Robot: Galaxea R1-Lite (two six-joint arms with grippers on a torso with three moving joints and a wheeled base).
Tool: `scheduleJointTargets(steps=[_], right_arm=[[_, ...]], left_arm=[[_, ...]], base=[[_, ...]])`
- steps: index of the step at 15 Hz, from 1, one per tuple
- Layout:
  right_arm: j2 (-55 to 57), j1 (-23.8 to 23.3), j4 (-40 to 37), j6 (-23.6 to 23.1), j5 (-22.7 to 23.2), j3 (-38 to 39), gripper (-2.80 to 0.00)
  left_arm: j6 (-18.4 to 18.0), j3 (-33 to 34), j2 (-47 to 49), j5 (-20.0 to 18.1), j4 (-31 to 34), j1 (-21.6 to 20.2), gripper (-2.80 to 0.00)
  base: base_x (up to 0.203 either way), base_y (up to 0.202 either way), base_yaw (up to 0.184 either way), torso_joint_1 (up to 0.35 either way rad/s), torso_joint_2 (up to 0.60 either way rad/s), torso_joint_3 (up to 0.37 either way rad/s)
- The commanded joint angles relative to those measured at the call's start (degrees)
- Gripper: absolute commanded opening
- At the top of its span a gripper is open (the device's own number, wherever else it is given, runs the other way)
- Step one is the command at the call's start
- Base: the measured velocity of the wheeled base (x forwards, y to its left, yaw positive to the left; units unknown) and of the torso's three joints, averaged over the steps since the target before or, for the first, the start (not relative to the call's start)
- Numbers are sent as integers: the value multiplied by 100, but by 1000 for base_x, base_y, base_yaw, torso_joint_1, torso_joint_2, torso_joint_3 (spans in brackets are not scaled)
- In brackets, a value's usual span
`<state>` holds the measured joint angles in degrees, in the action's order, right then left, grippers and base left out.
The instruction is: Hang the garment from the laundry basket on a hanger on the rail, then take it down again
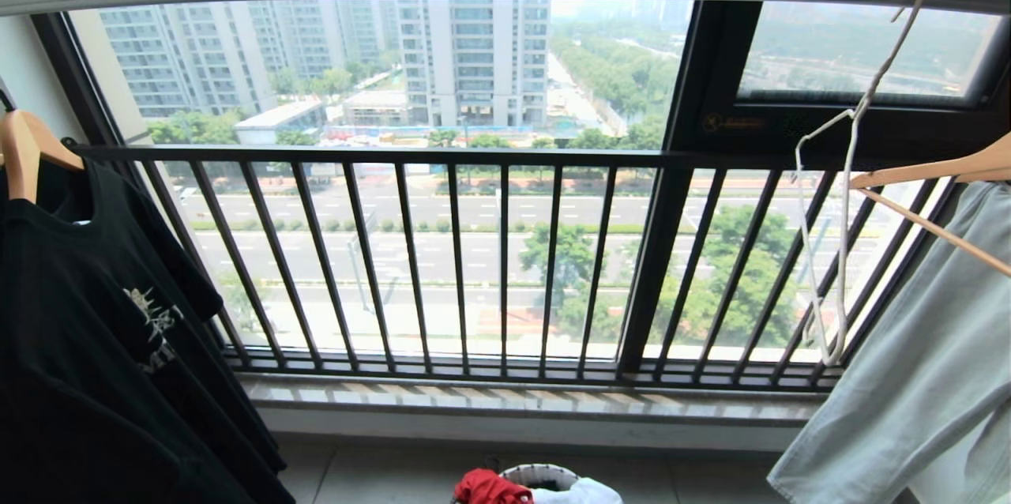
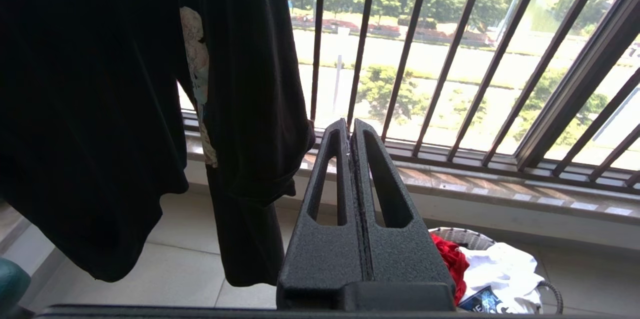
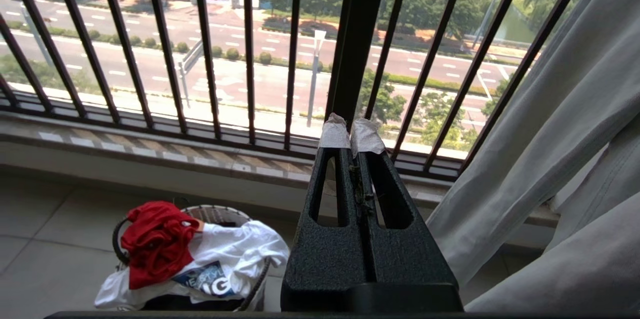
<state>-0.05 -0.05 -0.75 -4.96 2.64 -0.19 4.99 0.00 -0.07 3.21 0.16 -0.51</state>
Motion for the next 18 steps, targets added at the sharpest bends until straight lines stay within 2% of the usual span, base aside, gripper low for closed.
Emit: scheduleJointTargets(steps=[1, 18], right_arm=[[5, 4, -4, 118, -9, 10, -280], [5, 5, -4, 127, -9, 10, -280]], left_arm=[[2, 0, 3, 4, 2, -2, -280], [2, 0, -1, 4, 2, -2, -280]], base=[[0, 0, 0, 0, 0, 0], [0, 0, 0, 0, 0, 0]])
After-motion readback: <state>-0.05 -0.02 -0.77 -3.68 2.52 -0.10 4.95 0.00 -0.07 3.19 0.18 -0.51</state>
